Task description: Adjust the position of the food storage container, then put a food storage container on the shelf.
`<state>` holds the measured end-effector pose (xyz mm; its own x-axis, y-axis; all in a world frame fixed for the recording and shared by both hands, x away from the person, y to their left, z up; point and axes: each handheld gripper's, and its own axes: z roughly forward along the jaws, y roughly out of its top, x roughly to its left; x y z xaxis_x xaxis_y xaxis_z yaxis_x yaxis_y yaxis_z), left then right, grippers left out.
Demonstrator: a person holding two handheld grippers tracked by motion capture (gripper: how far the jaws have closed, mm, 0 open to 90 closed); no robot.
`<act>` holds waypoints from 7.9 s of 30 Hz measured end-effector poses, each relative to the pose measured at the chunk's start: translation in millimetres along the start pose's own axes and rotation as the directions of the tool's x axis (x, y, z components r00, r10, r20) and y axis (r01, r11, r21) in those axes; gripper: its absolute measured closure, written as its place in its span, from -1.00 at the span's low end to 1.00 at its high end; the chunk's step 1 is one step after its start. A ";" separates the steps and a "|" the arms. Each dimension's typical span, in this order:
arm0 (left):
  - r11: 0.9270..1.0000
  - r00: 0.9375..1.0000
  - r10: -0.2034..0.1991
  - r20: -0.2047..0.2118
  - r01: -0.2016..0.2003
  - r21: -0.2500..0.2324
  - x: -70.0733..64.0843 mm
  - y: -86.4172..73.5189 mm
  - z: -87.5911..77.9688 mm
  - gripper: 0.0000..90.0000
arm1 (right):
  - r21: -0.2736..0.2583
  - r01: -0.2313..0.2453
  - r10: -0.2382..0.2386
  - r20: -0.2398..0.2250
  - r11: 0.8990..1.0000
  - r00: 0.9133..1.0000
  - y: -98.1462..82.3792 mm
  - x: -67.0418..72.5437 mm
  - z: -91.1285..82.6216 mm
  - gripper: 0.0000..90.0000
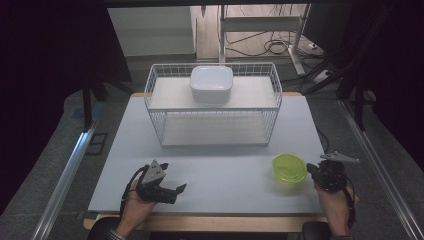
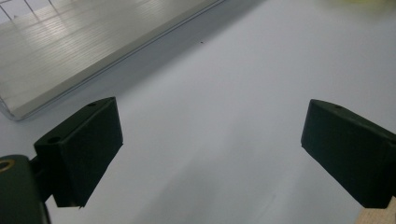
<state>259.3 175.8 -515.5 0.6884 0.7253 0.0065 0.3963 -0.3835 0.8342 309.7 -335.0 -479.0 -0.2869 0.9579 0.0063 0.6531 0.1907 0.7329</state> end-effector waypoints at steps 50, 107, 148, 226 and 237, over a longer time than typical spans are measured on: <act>0.999 0.999 0.042 0.010 -0.042 0.030 -5.5 1.0 5.3 -0.88 | 0.085 0.153 -0.108 -0.391 0.985 0.914 8.4 108.9 44.6 0.92; 0.999 0.999 0.019 0.026 -0.020 0.045 1.1 -0.9 5.9 -0.89 | 0.001 0.323 -0.291 -0.433 0.946 0.853 22.7 154.4 57.2 0.27; 0.999 0.999 0.020 0.028 -0.021 0.025 4.5 -3.8 8.2 -0.91 | -0.083 0.269 -0.275 -0.478 0.960 0.834 36.5 143.3 51.2 -0.90; 0.998 0.999 0.043 0.003 -0.043 0.036 4.5 -3.5 8.8 -0.92 | 0.177 -0.076 0.189 -0.804 0.981 0.564 104.3 128.4 61.4 0.81; 0.999 0.999 0.044 0.008 -0.044 0.028 5.3 -3.0 7.7 -0.93 | 0.115 -0.107 0.155 -0.813 0.988 0.561 133.3 126.8 35.6 0.81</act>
<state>266.5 176.5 -522.3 0.7098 0.7033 0.0387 0.3825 -0.4310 0.8172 385.3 -180.5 -404.7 -0.6296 0.3929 0.6703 0.7560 0.1108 0.6451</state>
